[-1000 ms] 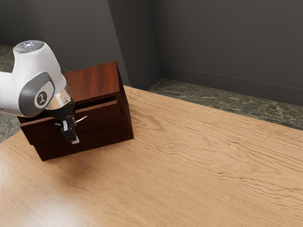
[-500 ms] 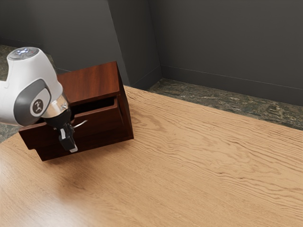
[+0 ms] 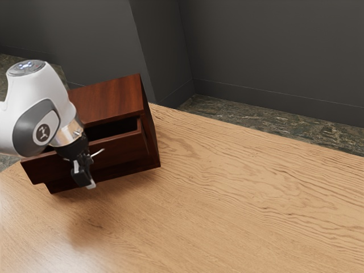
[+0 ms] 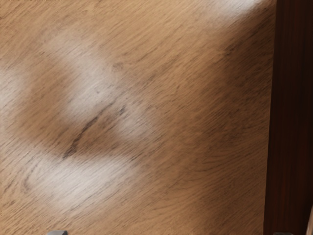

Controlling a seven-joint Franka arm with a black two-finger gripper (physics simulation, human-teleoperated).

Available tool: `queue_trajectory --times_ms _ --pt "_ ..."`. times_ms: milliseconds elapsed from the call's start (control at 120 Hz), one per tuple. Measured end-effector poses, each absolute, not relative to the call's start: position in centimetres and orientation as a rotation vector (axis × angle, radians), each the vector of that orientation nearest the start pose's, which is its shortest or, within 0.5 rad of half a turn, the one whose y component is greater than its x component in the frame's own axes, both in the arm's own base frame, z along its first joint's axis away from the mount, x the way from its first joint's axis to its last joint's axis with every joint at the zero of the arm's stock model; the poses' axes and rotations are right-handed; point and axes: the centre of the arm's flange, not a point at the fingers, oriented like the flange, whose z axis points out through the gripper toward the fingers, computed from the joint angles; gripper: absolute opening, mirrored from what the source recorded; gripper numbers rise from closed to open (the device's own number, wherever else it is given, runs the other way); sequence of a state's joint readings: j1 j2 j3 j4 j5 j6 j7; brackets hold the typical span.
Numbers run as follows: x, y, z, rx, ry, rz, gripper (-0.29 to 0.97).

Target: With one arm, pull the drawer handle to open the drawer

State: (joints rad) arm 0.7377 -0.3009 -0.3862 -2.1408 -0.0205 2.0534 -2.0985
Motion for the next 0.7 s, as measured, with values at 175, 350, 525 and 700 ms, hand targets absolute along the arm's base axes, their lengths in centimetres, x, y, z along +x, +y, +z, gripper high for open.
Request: queue_trajectory --times_ms 175,350,525,700 --pt "45.9 15.1 53.6 1.078 2.845 0.272 0.44" --pt "45.2 14.2 53.5 1.129 2.835 0.288 0.43" --pt "44.9 14.0 53.4 1.152 2.83 0.297 0.43" --pt "44.9 14.0 53.6 1.159 2.824 0.303 0.43"
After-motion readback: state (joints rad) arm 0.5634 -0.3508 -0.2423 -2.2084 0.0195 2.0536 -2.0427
